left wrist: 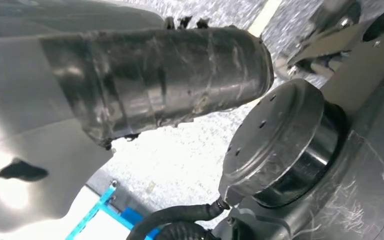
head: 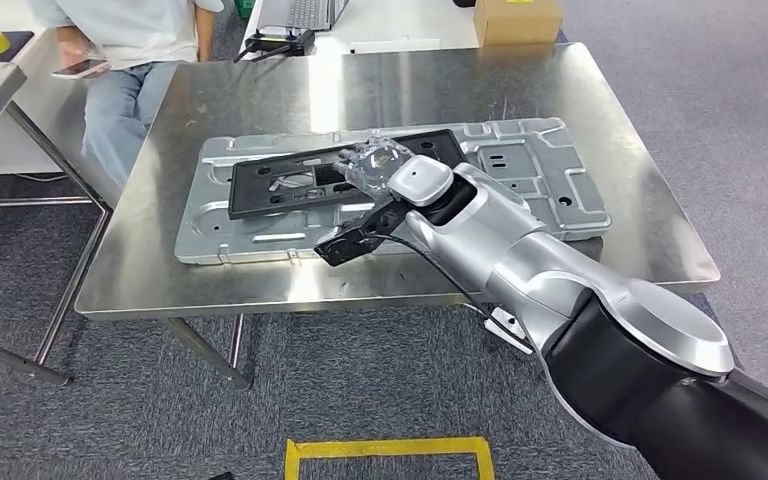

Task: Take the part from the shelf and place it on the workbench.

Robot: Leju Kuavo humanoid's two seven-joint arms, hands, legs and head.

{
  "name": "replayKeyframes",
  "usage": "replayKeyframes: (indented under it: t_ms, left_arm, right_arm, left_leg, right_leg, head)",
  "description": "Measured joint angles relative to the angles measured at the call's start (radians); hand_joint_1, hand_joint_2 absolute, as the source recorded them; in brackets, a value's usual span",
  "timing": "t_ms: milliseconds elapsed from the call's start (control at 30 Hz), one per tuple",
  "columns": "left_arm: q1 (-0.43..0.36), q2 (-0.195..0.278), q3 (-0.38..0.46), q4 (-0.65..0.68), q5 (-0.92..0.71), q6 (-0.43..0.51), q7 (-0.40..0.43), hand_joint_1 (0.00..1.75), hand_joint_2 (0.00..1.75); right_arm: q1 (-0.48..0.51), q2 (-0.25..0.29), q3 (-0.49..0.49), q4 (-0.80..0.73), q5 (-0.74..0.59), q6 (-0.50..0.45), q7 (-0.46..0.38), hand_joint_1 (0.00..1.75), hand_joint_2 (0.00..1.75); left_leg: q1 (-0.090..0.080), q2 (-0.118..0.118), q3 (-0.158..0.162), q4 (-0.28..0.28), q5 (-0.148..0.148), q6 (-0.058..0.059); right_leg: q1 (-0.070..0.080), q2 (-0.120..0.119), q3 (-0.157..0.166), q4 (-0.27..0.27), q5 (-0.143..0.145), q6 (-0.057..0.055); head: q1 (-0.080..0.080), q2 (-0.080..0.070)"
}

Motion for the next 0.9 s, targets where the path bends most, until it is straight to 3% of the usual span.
replayKeyframes:
  t_ms: [33,67,133,200,267,300,400,433,467,500,533,567,633,667,700,767,800,900]
  left_arm:
    - [0.001,0.003,0.000,-0.002,0.001,0.002,0.000,0.00,0.00]
    - [0.000,0.006,0.000,-0.005,0.002,0.004,-0.001,0.00,0.00]
    - [-0.001,0.013,0.000,-0.011,0.002,0.006,-0.002,0.00,0.00]
    - [-0.001,0.017,0.000,-0.016,0.004,0.007,-0.004,0.00,0.00]
    - [0.002,0.018,0.000,-0.020,0.008,0.010,-0.004,0.00,0.00]
    - [0.003,0.019,0.000,-0.022,0.010,0.011,-0.004,0.00,0.00]
    - [0.007,0.023,0.000,-0.029,0.019,0.017,-0.005,0.00,0.00]
    - [0.009,0.024,0.000,-0.031,0.021,0.019,-0.006,0.00,0.00]
    - [0.010,0.025,0.000,-0.032,0.022,0.021,-0.006,0.00,0.00]
    - [0.010,0.025,0.000,-0.033,0.023,0.022,-0.006,0.00,0.00]
    - [0.011,0.026,0.000,-0.035,0.023,0.023,-0.006,0.00,0.00]
    - [0.011,0.027,0.000,-0.037,0.023,0.023,-0.006,0.00,0.00]
    - [0.011,0.030,0.000,-0.042,0.025,0.024,-0.006,0.00,0.00]
    - [0.012,0.032,-0.001,-0.044,0.026,0.024,-0.007,0.00,0.00]
    - [0.013,0.033,-0.001,-0.046,0.028,0.025,-0.007,0.00,0.00]
    - [0.015,0.037,-0.002,-0.048,0.033,0.027,-0.008,0.00,0.00]
    - [0.015,0.039,-0.003,-0.050,0.035,0.028,-0.009,0.00,0.00]
    - [0.017,0.044,-0.004,-0.053,0.039,0.032,-0.013,0.00,0.00]
  right_arm:
    - [0.000,-0.002,0.000,0.000,-0.001,0.000,0.000,0.00,0.00]
    - [-0.002,-0.004,0.000,0.000,-0.001,0.000,0.000,0.00,0.00]
    - [-0.006,-0.007,0.000,0.000,-0.002,0.000,0.001,0.00,0.00]
    - [-0.010,-0.010,0.000,-0.001,-0.003,0.000,0.001,0.00,0.00]
    - [-0.011,-0.016,0.000,0.000,-0.003,0.001,0.001,0.00,0.00]
    - [-0.012,-0.019,0.000,0.000,-0.003,0.001,0.001,0.00,0.00]
    - [-0.011,-0.027,0.000,0.000,-0.004,0.002,0.001,0.00,0.00]
    - [-0.010,-0.028,0.000,0.000,-0.004,0.002,0.001,0.00,0.00]
    - [-0.010,-0.030,0.000,0.000,-0.005,0.003,0.001,0.00,0.00]
    - [-0.009,-0.031,0.000,0.000,-0.006,0.003,0.001,0.00,0.00]
    - [-0.009,-0.031,0.000,0.000,-0.007,0.003,0.001,0.00,0.00]
    - [-0.009,-0.032,0.000,0.000,-0.007,0.003,0.001,0.00,0.00]
    - [-0.013,-0.032,0.000,-0.002,-0.008,0.003,0.002,0.00,0.00]
    - [-0.015,-0.032,0.000,-0.002,-0.009,0.003,0.002,0.00,0.00]
    - [-0.017,-0.032,0.000,-0.003,-0.009,0.004,0.003,0.00,0.00]
    - [-0.015,-0.032,0.000,-0.003,-0.010,0.007,0.004,0.00,0.00]
    - [-0.014,-0.033,0.000,-0.003,-0.010,0.008,0.004,0.00,0.00]
    - [-0.013,-0.033,0.001,-0.003,-0.013,0.009,0.004,0.00,0.00]
  left_leg:
    - [0.002,0.000,0.041,-0.039,0.025,-0.001]
    - [0.002,0.000,0.095,-0.102,0.031,-0.002]
    - [-0.001,-0.004,0.180,-0.224,0.011,0.007]
    - [-0.008,-0.007,0.195,-0.266,0.001,0.023]
    - [-0.006,-0.003,0.182,-0.268,0.022,0.041]
    - [-0.004,-0.001,0.174,-0.270,0.035,0.050]
    - [-0.007,0.003,0.132,-0.271,0.073,0.068]
    - [-0.009,0.003,0.116,-0.271,0.084,0.069]
    - [-0.010,0.003,0.100,-0.270,0.096,0.069]
    - [-0.012,0.003,0.083,-0.269,0.107,0.068]
    - [-0.013,0.003,0.068,-0.267,0.119,0.067]
    - [-0.014,0.002,0.055,-0.265,0.129,0.065]
    - [-0.017,0.001,0.036,-0.263,0.148,0.058]
    - [-0.016,0.001,0.032,-0.265,0.159,0.053]
    - [-0.016,0.002,0.029,-0.269,0.169,0.047]
    - [-0.012,0.002,0.021,-0.273,0.174,0.034]
    - [-0.011,0.001,0.012,-0.258,0.152,0.028]
    - [-0.006,0.001,-0.031,-0.112,0.015,0.011]
  right_leg:
    - [-0.001,0.000,-0.016,0.003,0.011,0.004]
    - [-0.001,0.000,-0.029,0.006,0.021,0.009]
    - [0.001,-0.001,-0.045,0.009,0.038,0.021]
    - [0.002,-0.002,-0.048,0.003,0.058,0.033]
    - [0.000,-0.001,-0.055,0.004,0.058,0.043]
    - [0.000,0.000,-0.065,0.026,0.029,0.048]
    - [-0.001,0.000,-0.108,0.197,-0.123,0.055]
    - [-0.001,0.000,-0.115,0.256,-0.148,0.056]
    - [-0.001,0.000,-0.110,0.290,-0.146,0.054]
    - [0.001,0.000,-0.090,0.294,-0.126,0.051]
    - [0.003,0.000,-0.054,0.265,-0.101,0.045]
    - [0.007,0.000,-0.003,0.210,-0.088,0.037]
    - [0.015,-0.001,0.099,0.072,-0.106,0.022]
    - [0.019,-0.002,0.127,0.026,-0.119,0.018]
    - [0.022,-0.002,0.137,0.001,-0.123,0.016]
    - [0.018,-0.003,0.126,-0.010,-0.101,0.010]
    - [0.014,-0.004,0.118,-0.015,-0.088,0.005]
    - [0.009,-0.007,0.083,-0.019,-0.053,-0.006]
  head:
    - [0.000,0.000]
    - [-0.001,0.000]
    - [0.001,0.000]
    - [0.001,0.000]
    - [0.001,0.000]
    - [0.003,0.000]
    - [0.007,0.000]
    - [0.007,0.000]
    - [0.007,0.000]
    - [0.007,0.000]
    - [0.007,0.000]
    - [0.007,0.000]
    - [0.006,0.000]
    - [0.006,0.000]
    - [0.007,0.000]
    - [0.008,0.000]
    - [0.007,0.000]
    - [0.003,0.000]
